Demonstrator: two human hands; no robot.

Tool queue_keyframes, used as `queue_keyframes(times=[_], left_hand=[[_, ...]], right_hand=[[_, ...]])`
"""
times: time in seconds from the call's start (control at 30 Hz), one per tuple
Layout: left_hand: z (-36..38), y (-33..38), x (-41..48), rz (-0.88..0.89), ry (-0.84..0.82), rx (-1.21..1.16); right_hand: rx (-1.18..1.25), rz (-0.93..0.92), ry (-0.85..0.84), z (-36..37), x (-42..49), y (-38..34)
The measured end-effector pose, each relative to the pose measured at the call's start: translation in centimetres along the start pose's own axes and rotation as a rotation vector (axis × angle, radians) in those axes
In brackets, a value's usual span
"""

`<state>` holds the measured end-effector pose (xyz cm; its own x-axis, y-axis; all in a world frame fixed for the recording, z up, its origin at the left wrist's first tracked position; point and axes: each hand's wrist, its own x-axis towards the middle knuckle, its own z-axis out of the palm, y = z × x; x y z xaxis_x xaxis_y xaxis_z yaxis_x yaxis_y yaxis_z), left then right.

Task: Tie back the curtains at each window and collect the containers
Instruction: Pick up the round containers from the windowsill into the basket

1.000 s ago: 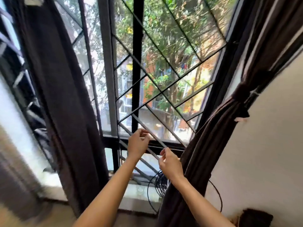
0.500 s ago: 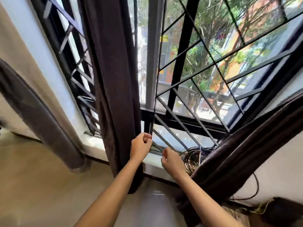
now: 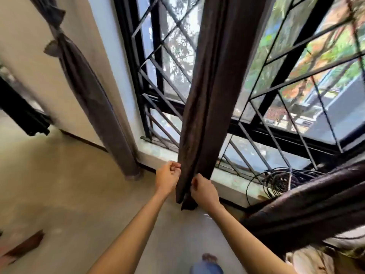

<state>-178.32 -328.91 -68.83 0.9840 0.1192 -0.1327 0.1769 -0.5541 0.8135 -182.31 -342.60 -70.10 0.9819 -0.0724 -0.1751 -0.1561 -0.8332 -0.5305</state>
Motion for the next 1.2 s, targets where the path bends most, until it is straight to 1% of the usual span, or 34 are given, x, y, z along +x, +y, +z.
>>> queue_keyframes(times=[0.2,0.33,0.43,0.67,0.9,1.07,1.2], left_hand=[[-5.0,-4.5,3.0,-0.076,0.061,-0.024],[-7.4,-6.9,6.9,-0.123,0.085,-0.030],[-8.9,-8.2,10.3,-0.141,0.088,-0.037],[-11.3,-10.5,18.4,-0.185,0.057,-0.006],[-11.3,-13.1,24.5,-0.231,-0.004,-0.026],[-10.7,-15.5,28.9,-0.257,-0.076,-0.010],[-9.7,-17.9,32.6,-0.256,-0.158,0.031]], right_hand=[[0.003,-0.063,-0.086,4.5,3.4,-4.9],[-0.008,-0.108,-0.094,6.8,7.2,-8.0],[-0.005,-0.099,-0.104,8.1,10.6,-10.1],[0.013,-0.047,-0.127,10.6,18.5,-13.9],[0.003,-0.011,-0.136,13.4,23.9,-15.2],[0.017,0.064,-0.174,15.9,27.1,-15.3],[0.038,0.184,-0.185,18.3,30.0,-15.5]])
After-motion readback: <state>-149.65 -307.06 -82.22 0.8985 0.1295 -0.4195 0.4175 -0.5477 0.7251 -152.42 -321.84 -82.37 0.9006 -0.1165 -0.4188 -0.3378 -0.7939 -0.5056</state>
